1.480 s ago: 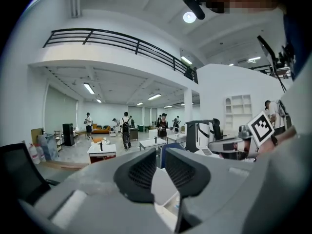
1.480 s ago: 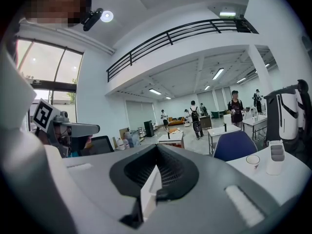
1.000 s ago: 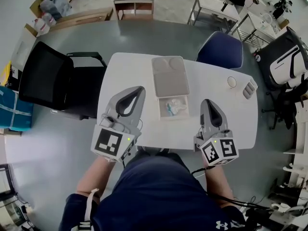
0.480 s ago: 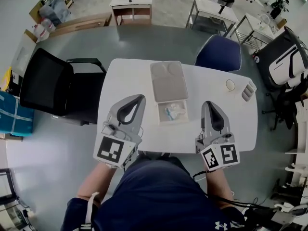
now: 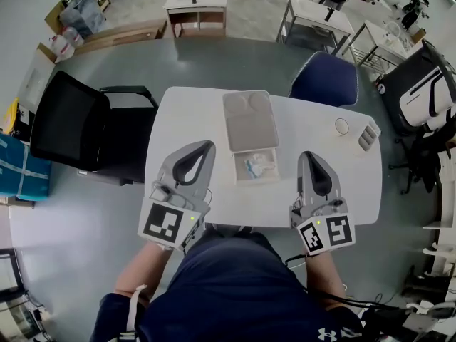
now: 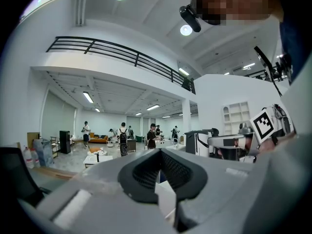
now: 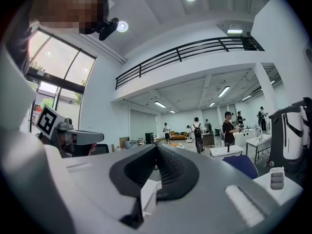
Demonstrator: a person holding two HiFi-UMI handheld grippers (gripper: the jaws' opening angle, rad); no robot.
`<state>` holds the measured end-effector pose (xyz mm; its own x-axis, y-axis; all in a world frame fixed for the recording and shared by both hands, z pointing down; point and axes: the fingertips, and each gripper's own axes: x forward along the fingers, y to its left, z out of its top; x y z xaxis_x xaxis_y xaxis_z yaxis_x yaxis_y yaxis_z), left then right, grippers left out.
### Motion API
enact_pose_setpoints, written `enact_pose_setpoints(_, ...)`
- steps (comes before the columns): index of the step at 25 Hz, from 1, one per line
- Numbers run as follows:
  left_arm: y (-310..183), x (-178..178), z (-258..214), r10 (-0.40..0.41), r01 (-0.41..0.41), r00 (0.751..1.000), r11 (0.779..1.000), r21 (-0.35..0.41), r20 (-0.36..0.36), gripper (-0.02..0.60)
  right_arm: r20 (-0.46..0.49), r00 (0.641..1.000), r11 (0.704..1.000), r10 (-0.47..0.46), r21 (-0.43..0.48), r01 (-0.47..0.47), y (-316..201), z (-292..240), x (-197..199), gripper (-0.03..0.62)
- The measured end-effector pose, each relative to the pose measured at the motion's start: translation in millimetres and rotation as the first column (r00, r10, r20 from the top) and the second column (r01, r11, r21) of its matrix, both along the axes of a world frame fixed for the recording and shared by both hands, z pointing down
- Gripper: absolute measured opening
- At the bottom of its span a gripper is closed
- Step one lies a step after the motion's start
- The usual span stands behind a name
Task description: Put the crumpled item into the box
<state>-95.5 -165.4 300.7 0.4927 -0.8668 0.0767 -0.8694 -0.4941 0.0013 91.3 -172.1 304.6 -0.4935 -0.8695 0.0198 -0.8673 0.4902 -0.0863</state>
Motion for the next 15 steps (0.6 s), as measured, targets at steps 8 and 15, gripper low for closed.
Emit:
enact_pose_setpoints(8,0.5,2.3,1.8,0.002,-0.002,1.0,1.0,-0.003,0.003,0.002,0.0,1.0,1.0,-0.004,-0.005,0.004,1.6,0.1,2.1,0.002)
enact_pose_setpoints(15,-0.1,2.1,3.9,-0.005,0.005,1.0,1.0,-0.012,-0.008,0.002,0.003,1.0,1.0,-0.006,-0.006,0.006,1.5,0.7,1.8,0.002)
